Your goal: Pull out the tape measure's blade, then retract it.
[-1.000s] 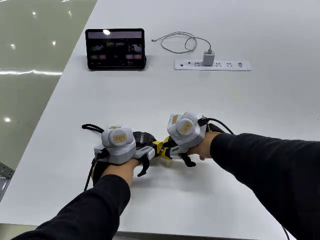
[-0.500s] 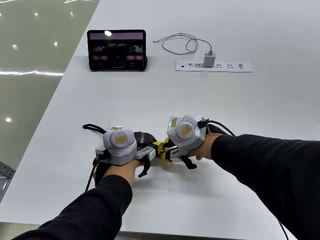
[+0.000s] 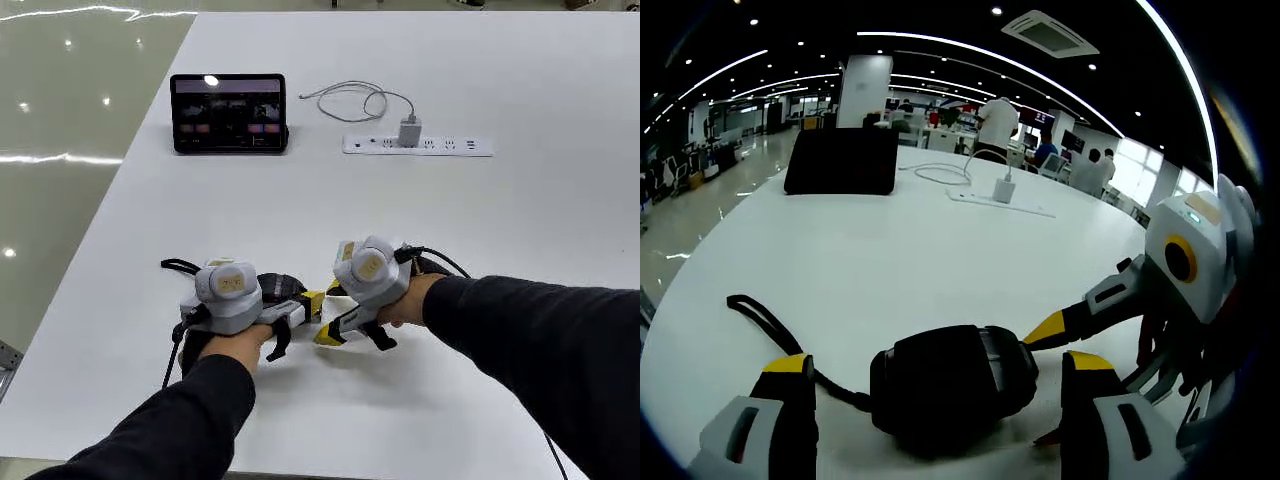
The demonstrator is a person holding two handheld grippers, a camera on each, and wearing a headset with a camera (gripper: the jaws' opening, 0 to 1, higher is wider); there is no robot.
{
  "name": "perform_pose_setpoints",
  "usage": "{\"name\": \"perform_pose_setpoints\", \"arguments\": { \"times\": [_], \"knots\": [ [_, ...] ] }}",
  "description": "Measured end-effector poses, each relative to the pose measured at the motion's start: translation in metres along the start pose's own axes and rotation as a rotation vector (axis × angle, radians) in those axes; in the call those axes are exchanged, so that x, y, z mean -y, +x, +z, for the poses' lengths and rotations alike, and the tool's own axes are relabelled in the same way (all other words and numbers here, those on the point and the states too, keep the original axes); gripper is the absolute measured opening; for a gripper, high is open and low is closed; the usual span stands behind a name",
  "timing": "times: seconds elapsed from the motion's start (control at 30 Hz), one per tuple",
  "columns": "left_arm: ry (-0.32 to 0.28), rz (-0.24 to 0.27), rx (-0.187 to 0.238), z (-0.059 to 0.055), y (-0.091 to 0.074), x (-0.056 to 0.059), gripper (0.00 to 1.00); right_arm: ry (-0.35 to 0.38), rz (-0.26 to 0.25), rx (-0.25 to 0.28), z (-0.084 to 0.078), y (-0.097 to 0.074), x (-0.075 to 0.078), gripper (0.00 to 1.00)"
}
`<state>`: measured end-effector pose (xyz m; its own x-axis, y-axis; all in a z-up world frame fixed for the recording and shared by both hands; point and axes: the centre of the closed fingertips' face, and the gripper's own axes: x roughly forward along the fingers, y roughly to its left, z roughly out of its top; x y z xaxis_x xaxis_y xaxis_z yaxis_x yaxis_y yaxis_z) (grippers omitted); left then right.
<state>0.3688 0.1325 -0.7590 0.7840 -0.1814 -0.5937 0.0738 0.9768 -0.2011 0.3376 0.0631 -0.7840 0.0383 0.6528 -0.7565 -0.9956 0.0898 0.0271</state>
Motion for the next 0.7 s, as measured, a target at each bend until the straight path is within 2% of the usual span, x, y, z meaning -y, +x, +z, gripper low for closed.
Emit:
{"name": "perform_pose_setpoints", "arguments": {
  "times": [0.17,0.33,0.4,0.5,0.57,0.63,0.67,0.7],
  "knots": [
    [0.017,-0.012,0.011,0.003,-0.003,0.003,1.0,0.004,-0.004,0.013,0.004,-0.005,0.001,0.52],
    [0.018,-0.009,0.014,0.003,-0.006,0.003,1.0,0.016,-0.012,0.019,0.006,-0.006,0.001,0.63],
    [0.018,-0.011,0.014,0.003,-0.007,0.003,1.0,0.077,-0.036,0.013,0.006,-0.008,0.003,0.72],
    [0.033,-0.008,-0.011,0.0,-0.011,0.0,1.0,0.085,-0.061,0.02,0.006,-0.012,0.007,0.86],
    [0.025,-0.024,-0.016,-0.001,-0.013,-0.001,1.0,0.115,-0.073,0.024,0.005,-0.016,0.007,0.91],
    [0.039,-0.029,-0.011,0.0,-0.016,-0.004,1.0,0.175,-0.113,0.07,0.009,-0.022,0.01,0.95],
    [0.05,-0.041,-0.005,0.001,-0.017,-0.003,1.0,0.189,-0.114,0.093,0.012,-0.024,0.008,0.98],
    [0.051,-0.054,-0.006,0.001,-0.018,-0.002,1.0,0.195,-0.123,0.092,0.011,-0.026,0.009,0.99]
  ]
}}
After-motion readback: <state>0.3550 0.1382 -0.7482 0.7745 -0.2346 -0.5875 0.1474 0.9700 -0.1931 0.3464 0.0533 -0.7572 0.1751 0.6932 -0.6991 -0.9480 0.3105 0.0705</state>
